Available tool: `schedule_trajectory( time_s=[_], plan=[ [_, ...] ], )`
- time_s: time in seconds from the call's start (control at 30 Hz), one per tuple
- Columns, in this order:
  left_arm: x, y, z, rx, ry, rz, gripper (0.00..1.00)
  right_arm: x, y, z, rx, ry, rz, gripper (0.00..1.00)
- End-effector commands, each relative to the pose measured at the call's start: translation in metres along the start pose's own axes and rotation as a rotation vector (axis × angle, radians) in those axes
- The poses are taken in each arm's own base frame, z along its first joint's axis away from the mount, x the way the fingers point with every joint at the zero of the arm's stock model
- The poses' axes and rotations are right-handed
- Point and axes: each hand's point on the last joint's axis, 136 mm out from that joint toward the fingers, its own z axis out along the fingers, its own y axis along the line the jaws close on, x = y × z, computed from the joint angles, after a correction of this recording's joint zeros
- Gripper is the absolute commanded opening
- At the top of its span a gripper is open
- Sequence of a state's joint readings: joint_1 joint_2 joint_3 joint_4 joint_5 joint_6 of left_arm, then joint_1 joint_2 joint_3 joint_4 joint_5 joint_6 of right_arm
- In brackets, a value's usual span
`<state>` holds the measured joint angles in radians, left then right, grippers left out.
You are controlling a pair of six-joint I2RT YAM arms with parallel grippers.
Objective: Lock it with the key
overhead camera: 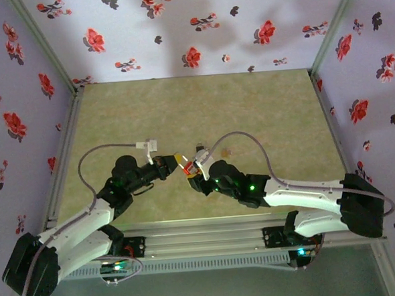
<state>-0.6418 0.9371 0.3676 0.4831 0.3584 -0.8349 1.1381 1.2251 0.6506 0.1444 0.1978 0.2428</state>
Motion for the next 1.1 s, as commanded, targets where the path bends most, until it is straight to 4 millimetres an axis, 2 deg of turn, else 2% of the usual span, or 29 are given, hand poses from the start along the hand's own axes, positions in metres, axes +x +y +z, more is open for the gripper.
schedule_trajectory(
  time_s=[0.0, 0.4, 0.77, 0.9, 0.97, 1.07],
  plan=[
    [-0.007, 0.024, -0.002, -0.126, -0.027, 0.020, 0.00, -0.013, -0.036, -0.006, 0.191, -0.046, 0.055, 0.00],
    [-0.001, 0.052, 0.003, -0.282, 0.027, -0.004, 0.00, -0.018, -0.038, -0.009, 0.225, -0.049, 0.041, 0.00],
    [-0.002, 0.052, 0.002, -0.287, 0.028, 0.007, 0.00, -0.019, -0.030, -0.010, 0.178, -0.048, 0.045, 0.00],
    [-0.004, 0.040, 0.002, -0.221, 0.010, 0.012, 0.00, -0.017, -0.026, -0.008, 0.157, -0.036, 0.041, 0.00],
    [-0.006, 0.037, -0.001, -0.204, -0.007, 0.016, 0.11, -0.017, -0.025, -0.008, 0.152, -0.031, 0.040, 0.00],
    [-0.008, 0.033, -0.003, -0.191, -0.020, 0.026, 0.21, -0.015, -0.025, -0.008, 0.152, -0.027, 0.039, 0.00]
  ],
)
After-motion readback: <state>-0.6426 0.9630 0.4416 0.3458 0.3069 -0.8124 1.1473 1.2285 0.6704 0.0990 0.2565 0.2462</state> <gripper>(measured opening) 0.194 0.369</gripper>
